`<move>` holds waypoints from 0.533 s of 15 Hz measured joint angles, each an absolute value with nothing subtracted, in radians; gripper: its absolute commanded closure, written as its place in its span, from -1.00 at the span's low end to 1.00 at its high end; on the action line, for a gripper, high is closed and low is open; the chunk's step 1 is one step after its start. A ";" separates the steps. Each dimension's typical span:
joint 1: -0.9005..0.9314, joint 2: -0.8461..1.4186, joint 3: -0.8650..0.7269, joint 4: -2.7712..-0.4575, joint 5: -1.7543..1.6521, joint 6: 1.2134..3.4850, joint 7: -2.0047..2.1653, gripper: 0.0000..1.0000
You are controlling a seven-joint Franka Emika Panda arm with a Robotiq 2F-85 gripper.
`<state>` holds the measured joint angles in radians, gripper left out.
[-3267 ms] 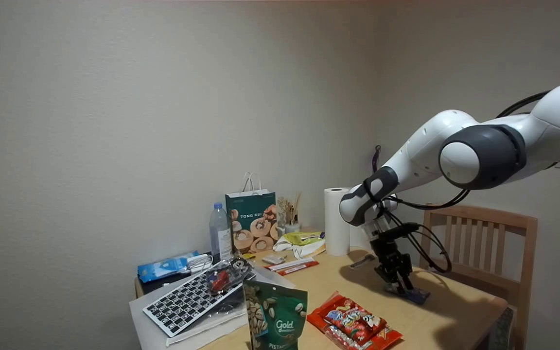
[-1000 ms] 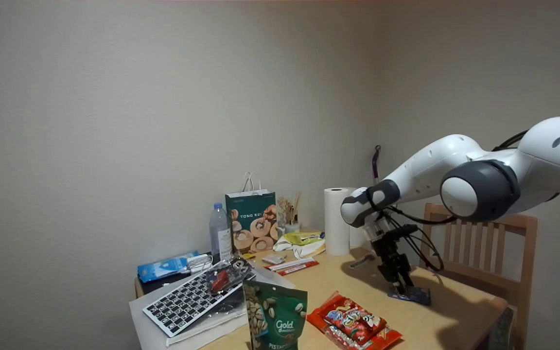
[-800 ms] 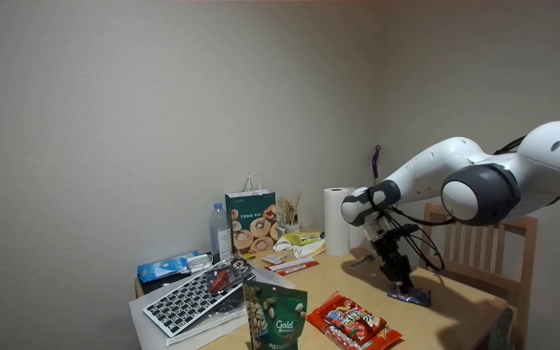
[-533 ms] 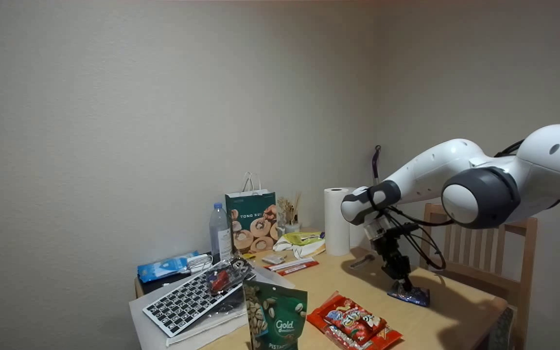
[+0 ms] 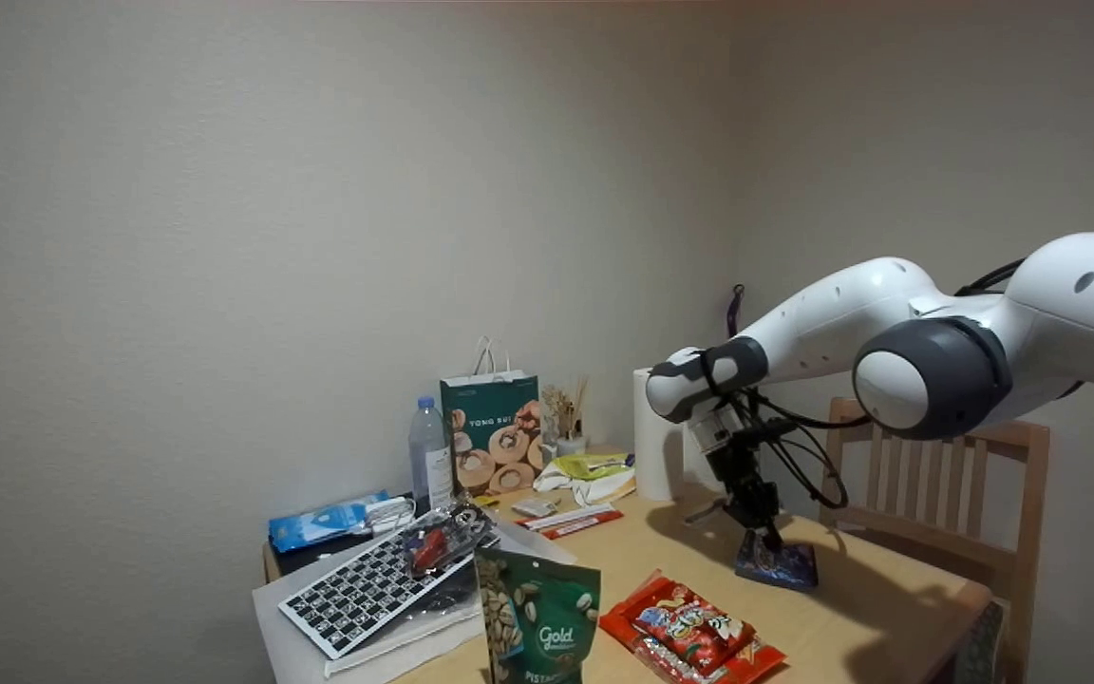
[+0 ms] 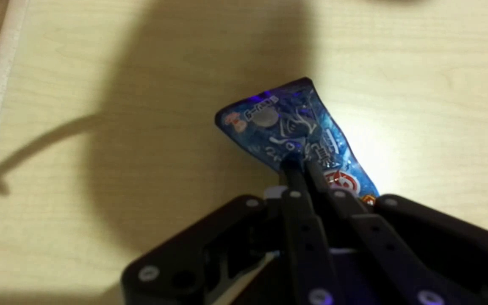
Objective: Pick the blue sachet and put it on top of the red sachet
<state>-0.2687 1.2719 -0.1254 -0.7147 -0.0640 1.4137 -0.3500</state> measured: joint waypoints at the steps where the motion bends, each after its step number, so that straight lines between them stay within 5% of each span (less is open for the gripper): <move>1: -0.253 1.257 -0.125 -0.715 -0.064 1.414 -0.331 0.91; 8: -0.151 1.174 -0.125 -0.730 -0.053 1.411 -0.040 0.89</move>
